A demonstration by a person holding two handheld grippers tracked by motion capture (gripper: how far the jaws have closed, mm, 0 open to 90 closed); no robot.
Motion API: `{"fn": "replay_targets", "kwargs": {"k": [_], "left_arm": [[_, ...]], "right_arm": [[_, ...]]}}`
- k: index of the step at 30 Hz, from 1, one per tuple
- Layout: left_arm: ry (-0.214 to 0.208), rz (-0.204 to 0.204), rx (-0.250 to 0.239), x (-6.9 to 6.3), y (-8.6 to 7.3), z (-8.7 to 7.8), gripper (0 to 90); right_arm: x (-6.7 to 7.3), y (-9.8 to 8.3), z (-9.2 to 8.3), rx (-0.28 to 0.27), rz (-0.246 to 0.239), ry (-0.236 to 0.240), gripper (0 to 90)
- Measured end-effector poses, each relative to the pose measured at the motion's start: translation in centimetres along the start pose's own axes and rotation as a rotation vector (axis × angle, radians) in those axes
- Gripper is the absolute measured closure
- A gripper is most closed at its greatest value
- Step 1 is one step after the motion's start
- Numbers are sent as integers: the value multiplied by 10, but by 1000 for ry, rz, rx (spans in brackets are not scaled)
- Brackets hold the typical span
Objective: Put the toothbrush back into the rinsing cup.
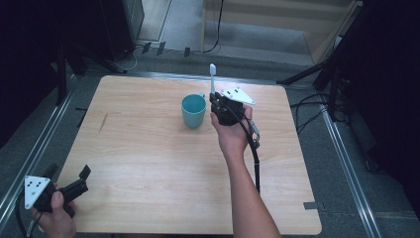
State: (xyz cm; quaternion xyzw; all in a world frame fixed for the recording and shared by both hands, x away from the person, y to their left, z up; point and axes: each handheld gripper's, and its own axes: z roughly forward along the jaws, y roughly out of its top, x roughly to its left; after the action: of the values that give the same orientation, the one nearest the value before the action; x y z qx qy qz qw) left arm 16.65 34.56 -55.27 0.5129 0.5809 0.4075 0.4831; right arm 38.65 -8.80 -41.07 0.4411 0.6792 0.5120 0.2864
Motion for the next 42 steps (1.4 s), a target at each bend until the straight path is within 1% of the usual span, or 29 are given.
{"fn": "replay_targets", "kwargs": {"k": [1, 3, 4, 6, 9, 10, 11, 14, 18, 21, 26, 27, 30, 33, 34, 36, 40, 41, 42], "left_arm": [[0, -5, -1, 0, 0, 0, 0], [-1, -8, -3, 0, 0, 0, 0], [0, -8, -3, 0, 0, 0, 0], [-1, -11, -3, 0, 0, 0, 0], [-2, -12, -5, 1, 0, 0, 0], [-3, -15, -5, 1, 0, 0, 0], [-3, -16, -5, 1, 0, 0, 0], [-5, -19, -6, 1, 0, 0, 0], [-5, -23, -8, 1, 0, 0, 0], [-6, -23, -9, 1, 0, 0, 0], [-8, -25, -10, 2, 0, 0, 0], [-8, -24, -10, 1, 0, 0, 0], [-9, -23, -10, 2, 0, 0, 0], [-9, -26, -9, 2, 0, 0, 0], [-10, -26, -9, 2, 0, 0, 0], [-11, -26, -9, 2, 0, 0, 0], [-12, -30, -11, 2, 0, 0, 0], [-12, -31, -12, 3, 0, 0, 0], [-12, -31, -12, 3, 0, 0, 0]], "right_arm": [[2, 2, 5, -7, -2, 6, 798], [3, 2, 6, -14, 0, 11, 798], [3, 4, 9, -29, 19, 26, 798], [4, 5, 12, -43, 25, 23, 798], [3, 6, 15, -48, 35, 22, 798], [2, 6, 18, -67, 44, 27, 798], [2, 6, 20, -74, 50, 31, 798], [2, 6, 23, -84, 64, 35, 798], [3, 2, 35, -111, 84, 44, 798], [5, 0, 40, -119, 74, 50, 798], [8, -4, 49, -116, 72, 54, 798], [10, -6, 52, -114, 78, 57, 798], [11, -9, 56, -114, 66, 59, 798], [15, -14, 61, -100, 52, 65, 798], [16, -15, 61, -92, 56, 64, 797], [16, -16, 62, -89, 53, 65, 797], [16, -23, 65, -68, 51, 64, 797], [17, -26, 67, -54, 42, 60, 797], [17, -26, 67, -54, 42, 60, 797]]}}
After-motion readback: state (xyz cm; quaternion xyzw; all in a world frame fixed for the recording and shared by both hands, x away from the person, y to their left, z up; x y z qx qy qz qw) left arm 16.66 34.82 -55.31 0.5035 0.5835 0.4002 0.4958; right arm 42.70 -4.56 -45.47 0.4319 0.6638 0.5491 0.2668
